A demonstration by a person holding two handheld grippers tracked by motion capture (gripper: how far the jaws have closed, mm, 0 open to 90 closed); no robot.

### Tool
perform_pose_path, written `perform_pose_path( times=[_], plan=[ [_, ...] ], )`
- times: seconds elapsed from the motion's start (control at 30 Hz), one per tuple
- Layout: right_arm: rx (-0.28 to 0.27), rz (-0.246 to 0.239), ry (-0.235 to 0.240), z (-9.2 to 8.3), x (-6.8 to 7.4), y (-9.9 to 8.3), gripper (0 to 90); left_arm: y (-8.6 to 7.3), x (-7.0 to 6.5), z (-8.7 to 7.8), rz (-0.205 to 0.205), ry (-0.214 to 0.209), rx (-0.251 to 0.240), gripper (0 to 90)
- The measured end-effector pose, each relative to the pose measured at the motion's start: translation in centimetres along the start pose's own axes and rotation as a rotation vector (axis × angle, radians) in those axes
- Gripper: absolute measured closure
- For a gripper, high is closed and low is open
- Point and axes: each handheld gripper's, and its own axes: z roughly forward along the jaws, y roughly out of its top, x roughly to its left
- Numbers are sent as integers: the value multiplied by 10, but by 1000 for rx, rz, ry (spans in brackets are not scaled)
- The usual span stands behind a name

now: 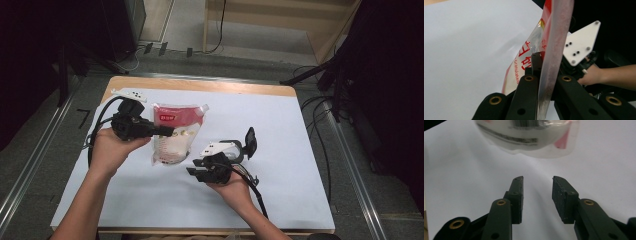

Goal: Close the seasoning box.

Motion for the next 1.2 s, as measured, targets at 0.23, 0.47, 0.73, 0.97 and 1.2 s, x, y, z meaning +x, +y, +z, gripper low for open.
perform_pose_path(
  times=[0.23, 0.47, 0.73, 0.97, 1.2],
  plan=[
    [-20, 10, -5, 5, -2, 0, 617, -2, -12, -5, 1, -32, 10, 900],
    [-30, -7, -29, 10, -1, -1, 601, -3, -21, -6, -5, -66, 14, 900],
    [-65, -68, -15, 12, 8, -2, 612, -6, -16, -3, -77, -94, 20, 900],
    [-83, -85, -35, 13, 14, -2, 609, -5, -17, -5, -100, -106, 15, 900],
    [-120, -75, -45, 13, 12, -6, 609, -3, -21, -5, -99, -125, 3, 900]
  ],
)
